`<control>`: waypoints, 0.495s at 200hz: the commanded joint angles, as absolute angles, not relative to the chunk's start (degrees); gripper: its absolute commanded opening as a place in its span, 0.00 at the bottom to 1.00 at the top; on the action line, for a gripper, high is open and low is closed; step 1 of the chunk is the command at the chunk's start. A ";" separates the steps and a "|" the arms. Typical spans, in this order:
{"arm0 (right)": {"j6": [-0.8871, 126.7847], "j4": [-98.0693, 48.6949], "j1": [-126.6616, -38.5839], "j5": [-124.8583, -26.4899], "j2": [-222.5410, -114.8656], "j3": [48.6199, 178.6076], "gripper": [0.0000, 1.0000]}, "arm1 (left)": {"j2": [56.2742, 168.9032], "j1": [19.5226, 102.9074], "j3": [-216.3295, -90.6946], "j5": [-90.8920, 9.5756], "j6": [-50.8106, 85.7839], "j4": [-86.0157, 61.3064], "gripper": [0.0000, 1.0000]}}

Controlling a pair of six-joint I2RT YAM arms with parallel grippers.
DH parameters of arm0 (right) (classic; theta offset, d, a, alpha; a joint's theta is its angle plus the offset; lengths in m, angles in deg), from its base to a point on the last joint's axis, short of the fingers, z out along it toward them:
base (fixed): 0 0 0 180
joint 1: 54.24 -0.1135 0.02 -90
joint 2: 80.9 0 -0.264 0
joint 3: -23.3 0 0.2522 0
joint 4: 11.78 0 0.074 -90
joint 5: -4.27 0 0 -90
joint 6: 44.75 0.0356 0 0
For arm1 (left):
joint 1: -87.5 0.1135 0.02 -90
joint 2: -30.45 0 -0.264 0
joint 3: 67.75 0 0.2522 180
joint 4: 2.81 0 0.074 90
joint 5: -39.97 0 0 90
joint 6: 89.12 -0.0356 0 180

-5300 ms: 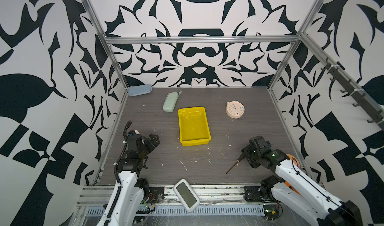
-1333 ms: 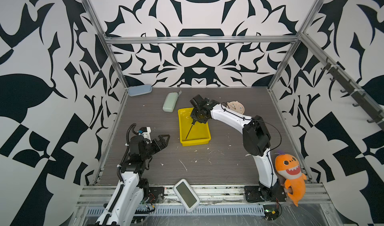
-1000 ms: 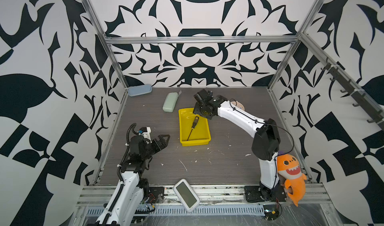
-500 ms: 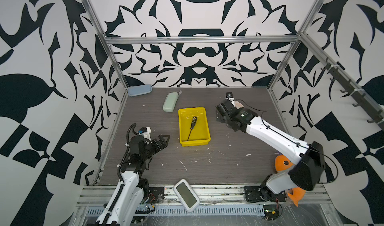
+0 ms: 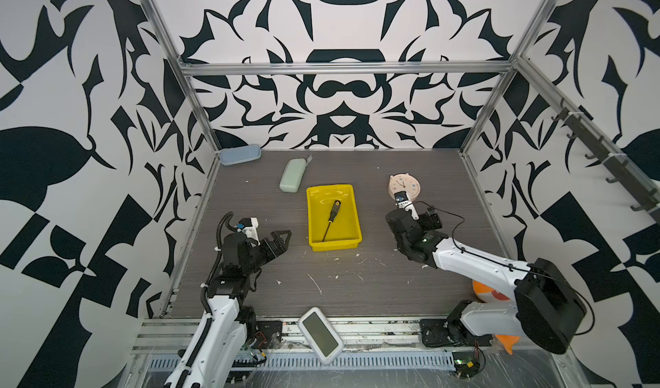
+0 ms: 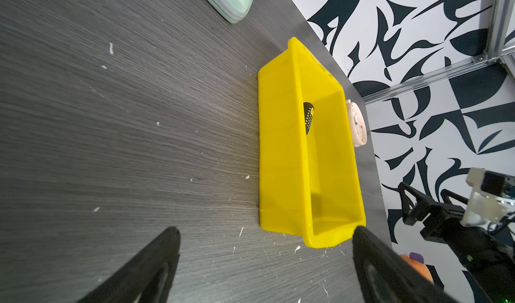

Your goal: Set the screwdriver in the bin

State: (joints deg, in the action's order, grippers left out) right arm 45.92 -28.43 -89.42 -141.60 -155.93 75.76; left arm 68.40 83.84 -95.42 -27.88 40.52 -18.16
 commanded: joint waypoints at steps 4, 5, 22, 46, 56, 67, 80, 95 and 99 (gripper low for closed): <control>50.39 -24.80 -82.27 -137.57 -154.68 75.73 1.00 | 68.75 83.72 -95.12 -27.36 40.87 -18.55 0.99; 50.63 -24.86 -81.92 -137.31 -154.71 75.73 1.00 | 68.76 83.72 -95.13 -27.35 40.87 -18.57 0.99; 50.25 -20.91 -77.01 -130.95 -152.80 73.68 1.00 | 69.28 83.73 -95.21 -27.71 40.87 -18.41 0.99; 41.80 1.16 -73.94 -122.29 -149.11 62.67 1.00 | 69.87 83.66 -95.37 -26.74 40.83 -18.26 0.99; 37.45 6.29 -73.64 -118.51 -148.83 59.63 1.00 | 69.61 83.68 -95.27 -27.34 41.00 -18.32 0.99; 37.72 5.26 -73.18 -117.94 -149.67 60.08 1.00 | 69.34 83.72 -95.14 -28.13 41.07 -18.25 0.99; 41.56 8.47 -73.07 -119.88 -151.41 59.18 1.00 | 69.42 83.65 -95.19 -28.03 40.96 -18.23 0.99; 43.21 9.47 -73.00 -119.80 -152.86 58.83 1.00 | 70.02 83.65 -95.28 -27.38 40.93 -18.10 0.99; 43.75 9.49 -72.96 -119.83 -153.04 58.81 1.00 | 70.09 83.71 -95.30 -27.37 40.95 -18.10 0.99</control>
